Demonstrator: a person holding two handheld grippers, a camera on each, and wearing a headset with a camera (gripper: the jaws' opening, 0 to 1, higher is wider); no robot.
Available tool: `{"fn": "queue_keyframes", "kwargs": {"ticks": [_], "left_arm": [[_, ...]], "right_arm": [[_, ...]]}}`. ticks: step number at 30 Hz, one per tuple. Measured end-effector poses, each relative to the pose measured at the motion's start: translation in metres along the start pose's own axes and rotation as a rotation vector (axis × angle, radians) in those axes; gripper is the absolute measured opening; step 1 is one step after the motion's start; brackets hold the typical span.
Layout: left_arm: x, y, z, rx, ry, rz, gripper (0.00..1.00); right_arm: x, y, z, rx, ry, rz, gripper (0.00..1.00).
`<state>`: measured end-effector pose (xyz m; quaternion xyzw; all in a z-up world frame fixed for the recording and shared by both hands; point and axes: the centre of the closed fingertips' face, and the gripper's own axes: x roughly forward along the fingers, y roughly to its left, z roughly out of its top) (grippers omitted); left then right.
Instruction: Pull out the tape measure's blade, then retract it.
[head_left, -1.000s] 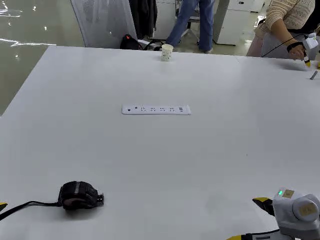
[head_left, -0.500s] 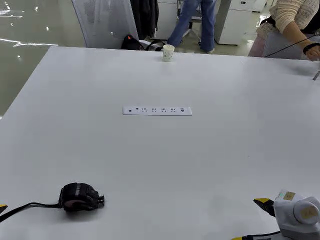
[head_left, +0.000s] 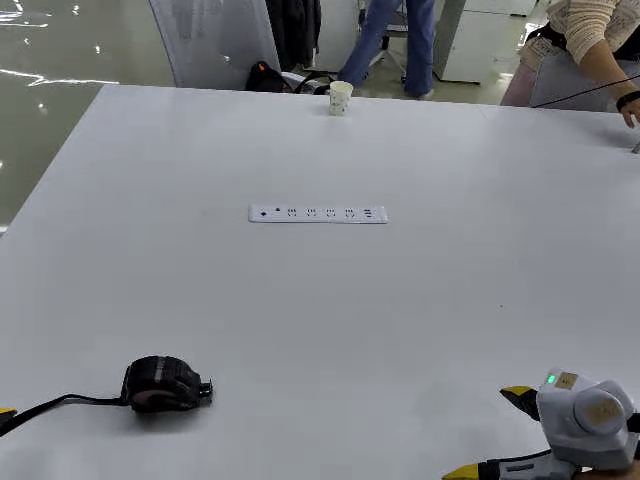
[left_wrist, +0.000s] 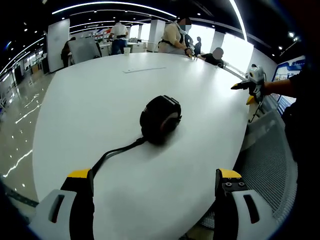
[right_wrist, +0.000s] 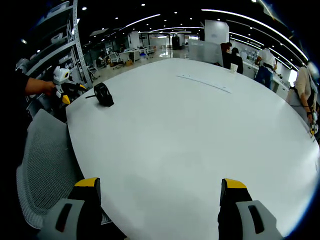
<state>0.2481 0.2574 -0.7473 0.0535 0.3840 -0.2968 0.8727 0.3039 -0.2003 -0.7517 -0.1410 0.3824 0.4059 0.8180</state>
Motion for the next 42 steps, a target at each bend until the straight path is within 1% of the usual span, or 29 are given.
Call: {"fn": "queue_keyframes", "kwargs": {"ticks": [5, 7, 10, 11, 13, 17, 19, 21, 24, 26, 27, 28, 32, 34, 38, 41, 42], "left_arm": [[0.002, 0.001, 0.000, 0.012, 0.018, -0.013, 0.99], [0.003, 0.003, 0.002, 0.022, 0.023, -0.015, 0.99], [0.005, 0.006, 0.006, 0.047, 0.028, -0.018, 0.99], [0.006, 0.006, 0.008, 0.058, 0.028, -0.021, 0.99], [0.008, 0.008, 0.013, 0.103, 0.027, -0.023, 0.99], [0.010, 0.008, 0.021, 0.148, 0.045, -0.035, 0.99], [0.013, 0.008, 0.025, 0.166, 0.053, -0.042, 0.99], [0.014, 0.006, 0.026, 0.204, 0.070, -0.063, 0.99], [0.018, 0.006, 0.027, 0.261, 0.112, -0.091, 0.99], [0.021, 0.005, 0.027, 0.276, 0.127, -0.105, 0.99], [0.022, 0.001, 0.028, 0.284, 0.134, -0.117, 0.99], [0.023, 0.001, 0.029, 0.292, 0.139, -0.125, 0.99], [0.029, -0.001, 0.032, 0.334, 0.167, -0.155, 0.99], [0.032, -0.002, 0.034, 0.348, 0.174, -0.167, 0.99], [0.039, -0.003, 0.040, 0.397, 0.193, -0.194, 0.98], [0.045, -0.002, 0.043, 0.412, 0.205, -0.196, 0.99], [0.049, 0.003, 0.047, 0.443, 0.196, -0.177, 0.99]], "right_arm": [[0.007, 0.001, 0.002, 0.000, -0.011, 0.014, 0.99], [0.009, -0.002, 0.001, 0.018, -0.007, 0.017, 0.99], [0.010, -0.006, 0.004, 0.016, -0.007, 0.009, 0.99], [0.010, -0.007, 0.004, 0.012, -0.005, 0.009, 0.99], [0.010, -0.008, 0.006, 0.001, 0.002, 0.010, 0.99], [0.013, -0.010, 0.004, -0.016, 0.032, 0.025, 0.99], [0.013, -0.008, 0.005, -0.033, 0.045, 0.032, 0.99], [0.015, -0.007, 0.007, -0.050, 0.045, 0.041, 0.99], [0.019, -0.003, 0.013, -0.074, 0.051, 0.063, 0.99], [0.022, 0.001, 0.017, -0.090, 0.050, 0.077, 0.99], [0.024, 0.002, 0.019, -0.107, 0.055, 0.083, 0.99], [0.025, 0.003, 0.021, -0.119, 0.058, 0.087, 0.99], [0.031, 0.007, 0.029, -0.146, 0.059, 0.106, 0.99], [0.034, 0.009, 0.033, -0.151, 0.057, 0.115, 0.99], [0.041, 0.012, 0.043, -0.168, 0.057, 0.134, 0.99], [0.045, 0.013, 0.050, -0.187, 0.058, 0.141, 0.99], [0.046, 0.013, 0.054, -0.193, 0.056, 0.144, 0.99]]}}
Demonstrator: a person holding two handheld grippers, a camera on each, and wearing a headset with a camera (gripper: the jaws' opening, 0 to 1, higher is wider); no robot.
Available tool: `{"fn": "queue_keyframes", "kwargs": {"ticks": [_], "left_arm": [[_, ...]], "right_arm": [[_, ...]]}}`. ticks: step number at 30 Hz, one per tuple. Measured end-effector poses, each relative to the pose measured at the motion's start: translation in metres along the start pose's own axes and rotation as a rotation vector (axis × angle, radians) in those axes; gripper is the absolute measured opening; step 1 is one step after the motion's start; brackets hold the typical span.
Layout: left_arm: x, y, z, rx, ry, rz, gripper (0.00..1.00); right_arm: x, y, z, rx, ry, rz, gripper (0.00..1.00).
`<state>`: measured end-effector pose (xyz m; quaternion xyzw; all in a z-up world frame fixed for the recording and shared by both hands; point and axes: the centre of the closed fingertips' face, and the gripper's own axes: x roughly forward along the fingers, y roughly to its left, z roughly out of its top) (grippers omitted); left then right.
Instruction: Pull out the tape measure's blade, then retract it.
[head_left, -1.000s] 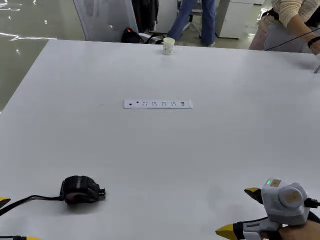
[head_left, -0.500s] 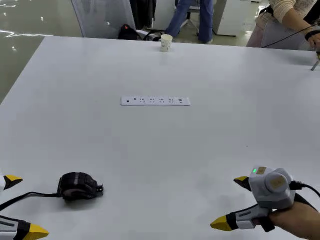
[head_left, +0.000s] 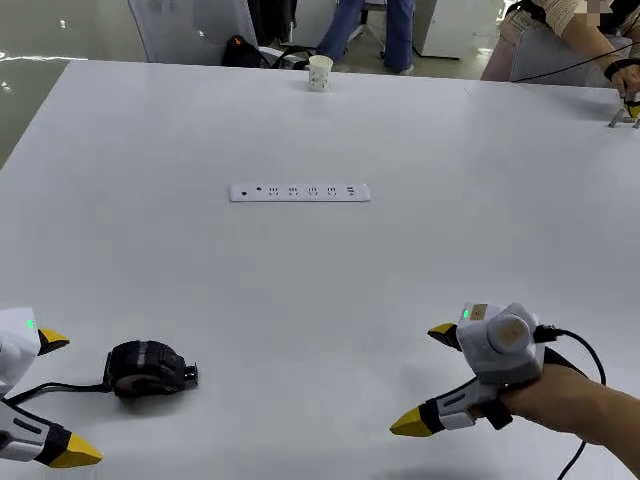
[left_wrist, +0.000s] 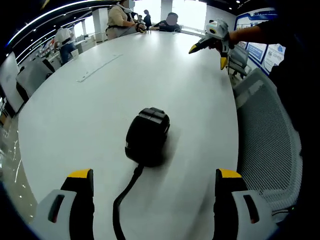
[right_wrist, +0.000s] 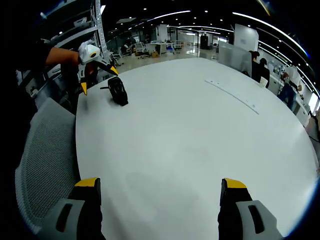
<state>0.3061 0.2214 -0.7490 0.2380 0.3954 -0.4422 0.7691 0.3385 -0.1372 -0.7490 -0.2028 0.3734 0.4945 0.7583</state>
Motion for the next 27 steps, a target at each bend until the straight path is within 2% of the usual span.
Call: {"fn": "queue_keyframes", "kwargs": {"ticks": [1, 8, 16, 19, 20, 21, 22, 23, 24, 27], "left_arm": [[0.001, 0.003, 0.002, 0.022, 0.001, 0.016, 0.99], [0.007, 0.013, 0.016, 0.054, 0.012, -0.013, 0.99], [0.014, 0.015, 0.027, 0.115, 0.040, -0.056, 0.93], [0.019, 0.012, 0.032, 0.128, 0.037, -0.068, 0.91], [0.023, 0.008, 0.032, 0.129, 0.042, -0.082, 0.91], [0.026, 0.005, 0.029, 0.152, 0.062, -0.097, 0.92], [0.030, 0.006, 0.024, 0.197, 0.092, -0.096, 0.91], [0.032, 0.005, 0.022, 0.216, 0.108, -0.094, 0.90], [0.035, 0.005, 0.020, 0.220, 0.119, -0.100, 0.89], [0.040, 0.003, 0.021, 0.209, 0.129, -0.115, 0.88]], "right_arm": [[0.001, -0.001, 0.003, -0.003, -0.004, 0.001, 0.99], [0.012, 0.001, 0.012, -0.028, 0.005, 0.019, 0.99], [0.026, 0.011, 0.023, -0.054, 0.008, 0.050, 0.99], [0.032, 0.014, 0.029, -0.069, 0.009, 0.060, 0.99], [0.035, 0.015, 0.032, -0.075, 0.008, 0.062, 0.99], [0.038, 0.016, 0.034, -0.081, 0.004, 0.065, 0.99], [0.041, 0.017, 0.038, -0.088, -0.002, 0.069, 0.99], [0.043, 0.018, 0.040, -0.093, -0.005, 0.072, 0.99], [0.045, 0.019, 0.043, -0.101, -0.007, 0.076, 0.99], [0.052, 0.024, 0.052, -0.139, -0.002, 0.094, 0.89]]}}
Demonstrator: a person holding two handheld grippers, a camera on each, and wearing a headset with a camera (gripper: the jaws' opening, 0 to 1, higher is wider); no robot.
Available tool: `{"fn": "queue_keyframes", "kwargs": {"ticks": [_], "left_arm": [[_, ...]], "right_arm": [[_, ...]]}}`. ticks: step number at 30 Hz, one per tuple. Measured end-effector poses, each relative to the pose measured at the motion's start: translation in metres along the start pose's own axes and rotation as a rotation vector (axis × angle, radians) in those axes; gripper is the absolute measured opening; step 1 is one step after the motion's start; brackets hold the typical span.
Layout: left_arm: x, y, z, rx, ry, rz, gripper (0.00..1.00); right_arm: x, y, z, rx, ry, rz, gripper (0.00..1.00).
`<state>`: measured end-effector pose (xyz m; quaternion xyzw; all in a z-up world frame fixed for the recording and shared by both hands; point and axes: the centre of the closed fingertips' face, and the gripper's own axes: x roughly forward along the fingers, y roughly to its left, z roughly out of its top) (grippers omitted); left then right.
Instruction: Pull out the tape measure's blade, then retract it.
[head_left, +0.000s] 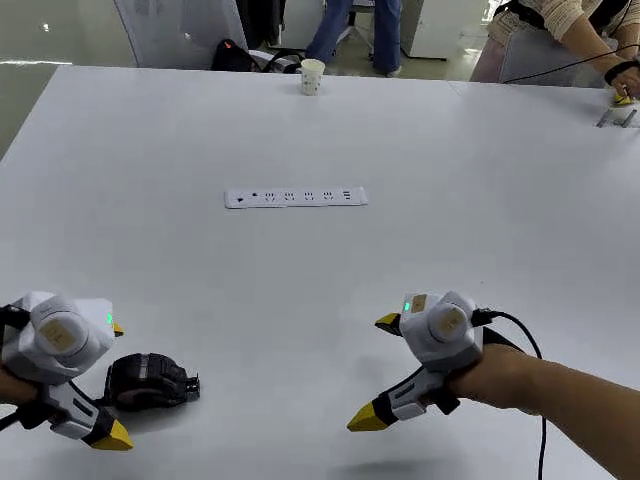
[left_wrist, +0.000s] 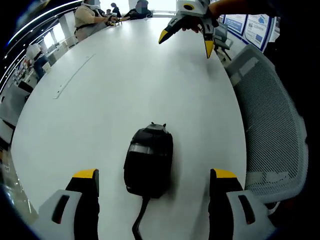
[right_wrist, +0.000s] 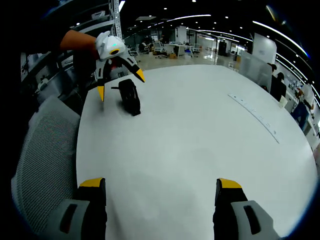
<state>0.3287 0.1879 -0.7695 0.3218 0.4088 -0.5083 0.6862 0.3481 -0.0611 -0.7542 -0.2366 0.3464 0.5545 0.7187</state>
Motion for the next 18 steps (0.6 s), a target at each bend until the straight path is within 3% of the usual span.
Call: {"fn": "queue_keyframes", "kwargs": {"ticks": [3, 14, 18], "left_arm": [[0.003, 0.004, 0.001, 0.002, 0.008, -0.002, 0.83], [0.010, 0.005, 0.016, 0.011, 0.006, -0.030, 0.68], [0.015, 0.005, 0.016, 0.043, 0.036, -0.026, 0.61]], "right_arm": [[0.006, 0.000, 0.009, -0.006, -0.009, 0.008, 0.92], [0.026, 0.004, 0.028, -0.035, -0.011, 0.044, 0.91], [0.033, 0.006, 0.034, -0.039, -0.014, 0.051, 0.89]]}}
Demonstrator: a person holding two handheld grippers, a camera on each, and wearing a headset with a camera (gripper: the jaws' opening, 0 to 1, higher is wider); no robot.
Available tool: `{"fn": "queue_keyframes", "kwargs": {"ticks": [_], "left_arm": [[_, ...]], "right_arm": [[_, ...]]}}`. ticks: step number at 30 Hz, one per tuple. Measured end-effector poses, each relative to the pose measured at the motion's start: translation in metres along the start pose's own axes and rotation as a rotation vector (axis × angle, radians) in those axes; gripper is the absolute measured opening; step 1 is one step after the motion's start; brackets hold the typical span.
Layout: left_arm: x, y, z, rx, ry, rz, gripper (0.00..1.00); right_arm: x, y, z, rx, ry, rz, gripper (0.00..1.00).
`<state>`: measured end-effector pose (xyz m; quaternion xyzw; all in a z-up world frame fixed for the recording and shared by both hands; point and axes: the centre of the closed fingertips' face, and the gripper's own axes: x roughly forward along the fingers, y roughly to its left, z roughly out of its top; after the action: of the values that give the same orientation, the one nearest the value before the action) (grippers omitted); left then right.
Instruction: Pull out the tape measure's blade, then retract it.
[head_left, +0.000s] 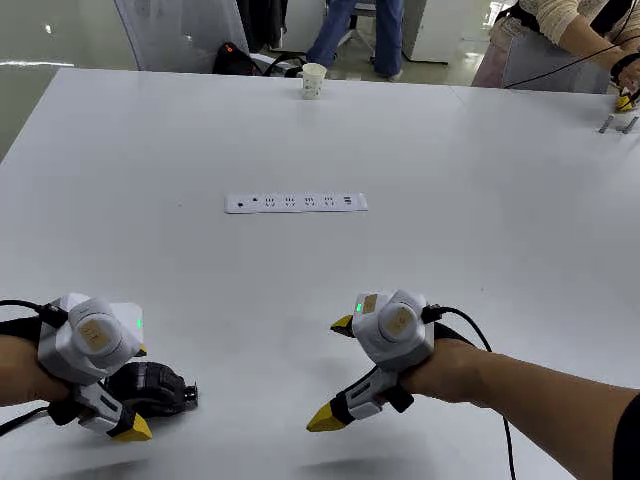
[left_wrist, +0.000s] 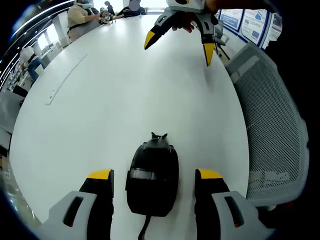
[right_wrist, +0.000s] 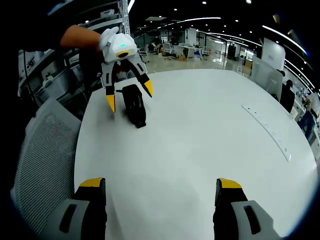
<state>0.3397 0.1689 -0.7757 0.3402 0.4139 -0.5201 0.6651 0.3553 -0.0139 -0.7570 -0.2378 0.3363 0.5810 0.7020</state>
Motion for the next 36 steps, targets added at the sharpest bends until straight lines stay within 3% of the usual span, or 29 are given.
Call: {"fn": "queue_keyframes", "kwargs": {"ticks": [3, 12, 15, 21, 29, 33, 36], "left_arm": [[0.001, 0.001, 0.001, 0.005, 0.006, -0.004, 0.50], [0.005, 0.004, 0.005, -0.009, 0.014, 0.010, 0.35], [0.006, 0.006, 0.003, 0.026, 0.026, 0.011, 0.35], [0.006, 0.010, 0.001, 0.017, 0.019, 0.008, 0.34], [0.004, 0.005, 0.002, 0.015, 0.010, 0.014, 0.34], [0.004, 0.005, 0.003, 0.029, 0.009, 0.020, 0.34], [0.005, 0.005, 0.002, 0.048, 0.004, 0.019, 0.33]], "right_arm": [[0.005, 0.002, 0.003, -0.004, -0.001, 0.007, 0.88], [0.019, 0.008, 0.012, -0.027, 0.000, 0.038, 0.87], [0.022, 0.010, 0.016, -0.036, 0.000, 0.045, 0.86], [0.028, 0.012, 0.022, -0.052, 0.002, 0.058, 0.85], [0.044, 0.012, 0.026, -0.052, 0.014, 0.066, 0.81], [0.055, 0.016, 0.036, -0.049, 0.007, 0.071, 0.80], [0.063, 0.021, 0.044, -0.092, 0.001, 0.085, 0.78]]}}
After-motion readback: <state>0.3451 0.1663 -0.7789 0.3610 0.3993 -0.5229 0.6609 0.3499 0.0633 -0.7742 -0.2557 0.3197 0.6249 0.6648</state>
